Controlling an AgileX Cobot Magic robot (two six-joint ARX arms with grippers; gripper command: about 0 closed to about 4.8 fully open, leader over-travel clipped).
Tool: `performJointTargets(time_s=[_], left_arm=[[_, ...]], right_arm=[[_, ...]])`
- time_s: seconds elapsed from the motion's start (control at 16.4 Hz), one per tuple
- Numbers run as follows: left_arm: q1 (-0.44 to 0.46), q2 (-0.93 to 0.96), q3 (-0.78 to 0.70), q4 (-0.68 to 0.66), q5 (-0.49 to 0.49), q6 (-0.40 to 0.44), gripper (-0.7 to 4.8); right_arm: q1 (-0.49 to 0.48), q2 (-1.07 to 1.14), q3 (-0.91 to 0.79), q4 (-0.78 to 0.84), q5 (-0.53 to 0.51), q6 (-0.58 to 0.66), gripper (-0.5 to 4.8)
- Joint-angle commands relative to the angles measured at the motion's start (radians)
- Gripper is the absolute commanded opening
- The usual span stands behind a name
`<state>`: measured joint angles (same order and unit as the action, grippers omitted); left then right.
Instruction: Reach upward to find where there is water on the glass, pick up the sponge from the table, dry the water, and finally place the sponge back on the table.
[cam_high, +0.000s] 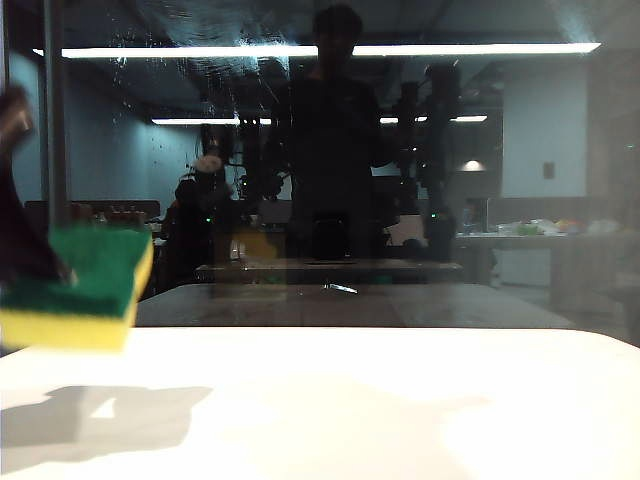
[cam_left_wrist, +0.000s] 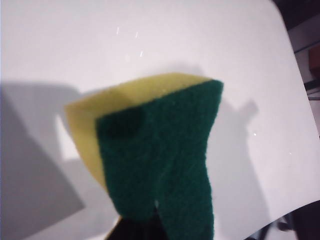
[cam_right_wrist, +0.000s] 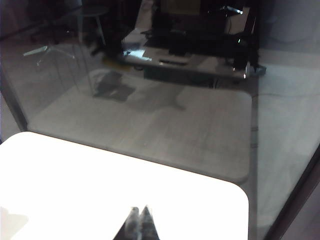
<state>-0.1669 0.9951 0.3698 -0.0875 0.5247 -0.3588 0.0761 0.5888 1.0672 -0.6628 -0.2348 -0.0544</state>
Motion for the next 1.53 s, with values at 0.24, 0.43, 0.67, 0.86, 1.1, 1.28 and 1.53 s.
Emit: performJointTargets(time_s=[0.24, 0.43, 0.67, 0.86, 1.1, 1.28, 1.53], left_arm=[[-0.001, 0.268, 0.004, 0.279, 0.095, -0.150, -0.06], [-0.001, 0.352, 0.005, 0.353, 0.100, -0.181, -0.06], [-0.001, 0.420, 0.019, 0.359, 0.062, -0.181, 0.57], [-0.001, 0.428, 0.039, 0.359, 0.063, -0.181, 1.57], [-0.001, 0.428, 0.076, 0.359, 0.037, -0.168, 1.57], [-0.001, 0.428, 0.117, 0.359, 0.018, -0.114, 0.28], [-0.001, 0.401, 0.181, 0.365, 0.039, -0.055, -0.05]], right_arm=[[0.000, -0.001, 0.003, 0.017, 0.001, -0.002, -0.09], [0.000, -0.001, 0.002, 0.017, 0.001, -0.002, -0.09], [0.000, -0.001, 0.002, 0.017, 0.001, 0.002, -0.09], [0.000, -0.002, 0.002, 0.016, 0.001, 0.002, -0.09], [0.000, -0.002, 0.002, 0.017, 0.001, 0.002, -0.09], [0.000, -0.002, 0.002, 0.018, 0.001, 0.001, -0.09], [0.000, -0.002, 0.003, 0.040, 0.016, 0.001, -0.09]])
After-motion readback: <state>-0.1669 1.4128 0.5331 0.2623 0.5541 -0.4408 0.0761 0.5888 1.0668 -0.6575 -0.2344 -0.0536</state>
